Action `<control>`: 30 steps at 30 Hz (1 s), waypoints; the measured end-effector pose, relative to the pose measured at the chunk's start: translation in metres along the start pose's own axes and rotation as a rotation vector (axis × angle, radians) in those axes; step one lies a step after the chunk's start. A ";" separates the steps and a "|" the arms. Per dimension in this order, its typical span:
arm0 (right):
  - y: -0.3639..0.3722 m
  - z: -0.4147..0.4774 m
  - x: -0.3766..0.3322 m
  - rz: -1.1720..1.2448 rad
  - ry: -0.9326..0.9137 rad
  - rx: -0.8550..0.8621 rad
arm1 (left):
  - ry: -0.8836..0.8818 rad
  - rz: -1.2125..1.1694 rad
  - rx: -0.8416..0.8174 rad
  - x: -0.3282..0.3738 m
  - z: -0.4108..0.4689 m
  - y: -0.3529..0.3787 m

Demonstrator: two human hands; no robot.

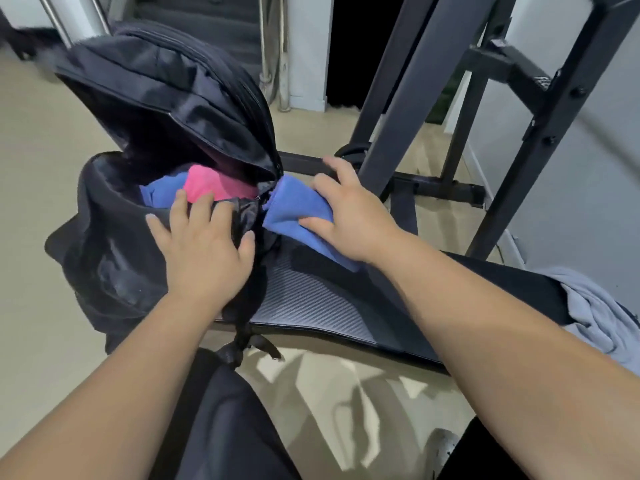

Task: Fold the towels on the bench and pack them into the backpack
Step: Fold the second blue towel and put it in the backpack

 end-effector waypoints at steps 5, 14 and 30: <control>-0.002 0.066 -0.052 -0.089 -0.048 -0.021 | -0.046 -0.002 -0.008 -0.011 -0.003 0.007; 0.025 0.127 -0.069 -0.170 -0.021 0.016 | -0.063 0.069 -0.001 -0.016 -0.009 0.017; -0.048 0.086 0.019 -0.257 0.209 0.253 | 0.313 0.045 -0.143 0.103 -0.034 0.014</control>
Point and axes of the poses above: each hand's wrist, its own z-axis towards the middle knuckle, its own y-axis out of the palm, x = y × z, the point moved 2 cm from there along z, towards the middle knuckle, and after that the axes turned 2 degrees about -y, right-handed, at the moved point
